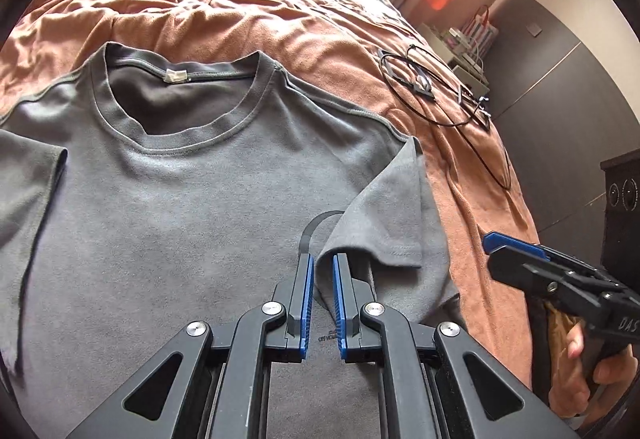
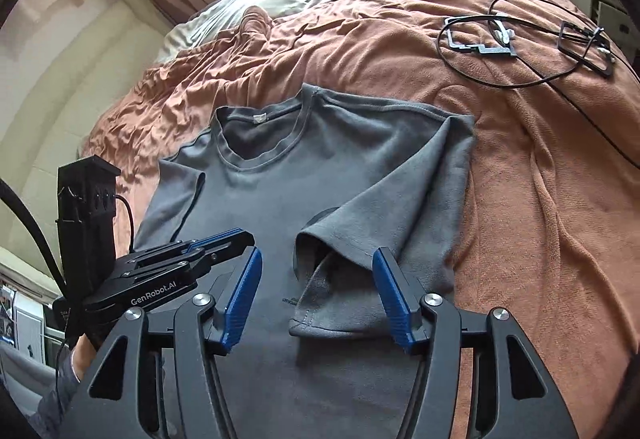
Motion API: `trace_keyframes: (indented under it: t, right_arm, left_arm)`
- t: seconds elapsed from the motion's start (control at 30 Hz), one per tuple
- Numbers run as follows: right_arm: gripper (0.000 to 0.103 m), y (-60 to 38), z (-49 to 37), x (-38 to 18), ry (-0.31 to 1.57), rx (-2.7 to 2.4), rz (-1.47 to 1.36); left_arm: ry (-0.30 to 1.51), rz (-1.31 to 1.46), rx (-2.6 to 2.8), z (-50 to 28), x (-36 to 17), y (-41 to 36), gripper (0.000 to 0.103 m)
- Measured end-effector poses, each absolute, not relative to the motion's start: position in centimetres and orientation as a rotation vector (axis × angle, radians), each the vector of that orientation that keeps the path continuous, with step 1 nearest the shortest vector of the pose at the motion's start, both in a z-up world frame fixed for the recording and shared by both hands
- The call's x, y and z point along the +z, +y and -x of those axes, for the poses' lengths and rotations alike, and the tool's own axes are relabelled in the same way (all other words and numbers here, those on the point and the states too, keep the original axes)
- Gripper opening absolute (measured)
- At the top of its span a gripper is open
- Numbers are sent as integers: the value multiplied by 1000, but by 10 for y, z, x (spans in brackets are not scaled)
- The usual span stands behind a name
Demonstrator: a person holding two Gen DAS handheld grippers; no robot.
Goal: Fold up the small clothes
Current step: 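Fold the held sleeve onto the shirt body with the right tool, release, then grasp the sleeve side with the right tool and fold it lengthwise over the body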
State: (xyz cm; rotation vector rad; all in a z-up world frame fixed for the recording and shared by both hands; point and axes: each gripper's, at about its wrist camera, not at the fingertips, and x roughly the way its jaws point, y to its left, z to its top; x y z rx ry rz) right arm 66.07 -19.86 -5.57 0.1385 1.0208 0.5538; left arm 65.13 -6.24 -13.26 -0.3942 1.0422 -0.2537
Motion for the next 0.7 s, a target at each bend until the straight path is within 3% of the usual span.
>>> trace_keyframes:
  t: [0.07,0.2,0.57,0.7]
  right_arm:
    - [56,-208,-661,-60,1024,520,-155]
    - [56,-229,-661,-79,1062,454,-221]
    - [56,-279,-625,-116,983,362,-418]
    - [45,-289,-608,-125,959,327,-477]
  left_arm:
    - [1046,393,-254,-651,-134,-63,12]
    - [1048,377,-259,-652,-137,-69,29]
    - [1030,169,-342,-660,-133,-126,33]
    - [1011,111,-363,-663,-130,-145,41]
